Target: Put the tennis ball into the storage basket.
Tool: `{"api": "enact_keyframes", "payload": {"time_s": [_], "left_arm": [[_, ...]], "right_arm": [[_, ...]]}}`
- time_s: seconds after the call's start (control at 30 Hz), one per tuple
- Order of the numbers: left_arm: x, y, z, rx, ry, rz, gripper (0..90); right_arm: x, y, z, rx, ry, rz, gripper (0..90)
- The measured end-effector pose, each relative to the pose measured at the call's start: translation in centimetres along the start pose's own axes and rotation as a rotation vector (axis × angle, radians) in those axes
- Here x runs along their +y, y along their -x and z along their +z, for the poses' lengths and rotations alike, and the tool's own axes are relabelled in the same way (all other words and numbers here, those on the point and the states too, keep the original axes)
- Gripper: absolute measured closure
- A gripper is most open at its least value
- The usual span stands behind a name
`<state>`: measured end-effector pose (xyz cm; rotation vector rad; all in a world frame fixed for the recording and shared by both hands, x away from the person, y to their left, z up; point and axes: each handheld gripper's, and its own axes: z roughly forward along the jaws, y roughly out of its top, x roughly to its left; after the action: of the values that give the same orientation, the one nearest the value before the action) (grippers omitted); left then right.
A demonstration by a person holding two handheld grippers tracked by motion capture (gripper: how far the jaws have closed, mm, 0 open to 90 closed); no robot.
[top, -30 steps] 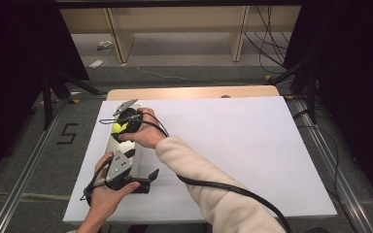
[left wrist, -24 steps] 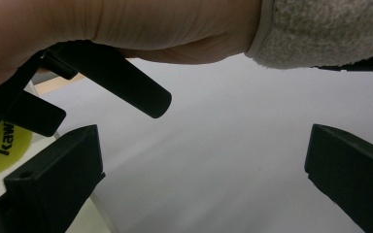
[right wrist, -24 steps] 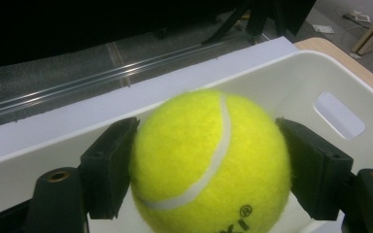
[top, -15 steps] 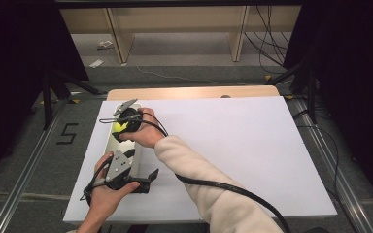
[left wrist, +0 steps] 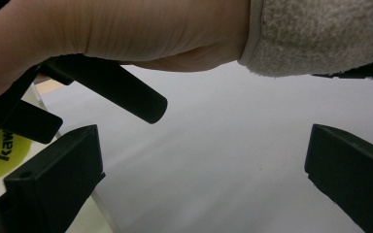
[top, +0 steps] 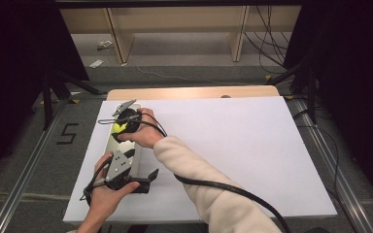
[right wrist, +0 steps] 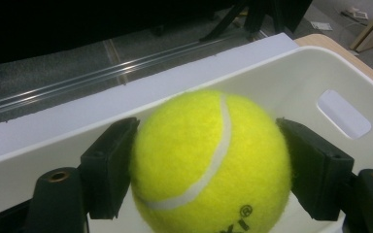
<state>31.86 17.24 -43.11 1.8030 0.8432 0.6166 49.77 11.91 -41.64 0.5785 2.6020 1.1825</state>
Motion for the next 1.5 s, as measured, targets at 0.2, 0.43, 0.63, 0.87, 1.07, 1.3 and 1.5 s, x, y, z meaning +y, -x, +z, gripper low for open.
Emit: {"api": "enact_keyframes", "payload": {"time_s": [0.2,0.43,0.63,0.87,1.07,1.3,1.5], "left_arm": [[0.0,0.0,0.0,0.001,0.000,-0.002,0.0],[0.0,0.0,0.0,0.001,-0.001,-0.002,0.0],[0.0,0.0,0.0,0.002,-0.001,-0.002,0.0],[0.0,0.0,0.0,0.002,0.000,-0.004,0.0],[0.0,0.0,0.0,0.002,0.001,-0.005,0.0],[0.0,0.0,0.0,0.003,-0.001,-0.003,0.0],[0.0,-0.1,0.0,0.004,-0.001,-0.005,0.0]], "right_arm": [[-0.1,0.0,0.1,-0.005,0.004,-0.009,26.8],[0.0,0.1,0.1,-0.012,0.002,-0.005,26.5],[0.1,0.0,-0.1,-0.022,0.033,-0.010,21.6],[0.9,-0.2,-1.0,-0.010,0.056,-0.024,16.1],[0.9,0.2,-2.3,-0.013,0.079,-0.027,16.0],[0.2,1.2,-4.1,-0.014,0.094,-0.010,16.3],[-0.6,1.9,-5.6,-0.019,0.105,0.000,16.8]]}}
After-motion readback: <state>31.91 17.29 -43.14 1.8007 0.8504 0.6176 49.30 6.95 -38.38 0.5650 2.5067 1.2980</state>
